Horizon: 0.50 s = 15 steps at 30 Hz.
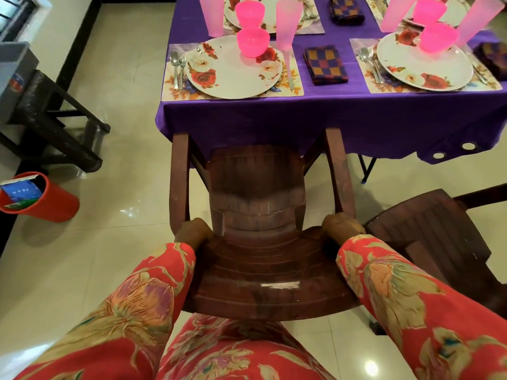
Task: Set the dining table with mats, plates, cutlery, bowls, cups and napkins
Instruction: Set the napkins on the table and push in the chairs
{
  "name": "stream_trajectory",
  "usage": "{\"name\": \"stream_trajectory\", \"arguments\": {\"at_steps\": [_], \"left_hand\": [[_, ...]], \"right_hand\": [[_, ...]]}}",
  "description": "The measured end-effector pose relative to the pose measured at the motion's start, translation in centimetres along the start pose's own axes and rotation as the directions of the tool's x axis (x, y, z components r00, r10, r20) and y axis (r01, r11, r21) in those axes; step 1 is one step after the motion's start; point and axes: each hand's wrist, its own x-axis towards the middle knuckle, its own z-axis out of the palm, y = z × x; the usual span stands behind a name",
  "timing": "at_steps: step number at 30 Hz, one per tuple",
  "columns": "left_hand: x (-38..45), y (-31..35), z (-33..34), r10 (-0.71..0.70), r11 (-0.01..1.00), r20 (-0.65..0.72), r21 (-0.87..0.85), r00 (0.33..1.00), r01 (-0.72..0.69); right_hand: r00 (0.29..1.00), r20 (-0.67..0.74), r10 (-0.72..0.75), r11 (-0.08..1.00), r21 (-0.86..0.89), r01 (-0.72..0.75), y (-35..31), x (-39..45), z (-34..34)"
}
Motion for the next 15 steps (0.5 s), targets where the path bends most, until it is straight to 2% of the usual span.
{"name": "stream_trajectory", "arguments": {"at_steps": [6, 12, 15], "left_hand": [[-1.0, 1.4, 0.0, -0.023, 0.984, -0.003, -0.176, 1.000, 0.022], [-1.9, 2.9, 0.0, 0.036, 0.947, 0.003, -0.320, 0.999, -0.033], [-2.3, 4.5, -0.7, 0.050, 0.907, -0.038, -0.417, 0.998, -0.061]], "right_hand": [[0.999, -0.012, -0.031, 0.999, -0.036, 0.031, -0.5, -2.0, -0.1], [0.994, -0.029, -0.102, 0.995, 0.006, 0.102, -0.7, -3.2, -0.6], [0.988, -0.062, -0.143, 0.989, 0.020, 0.145, -1.0, -3.4, -0.9]]}}
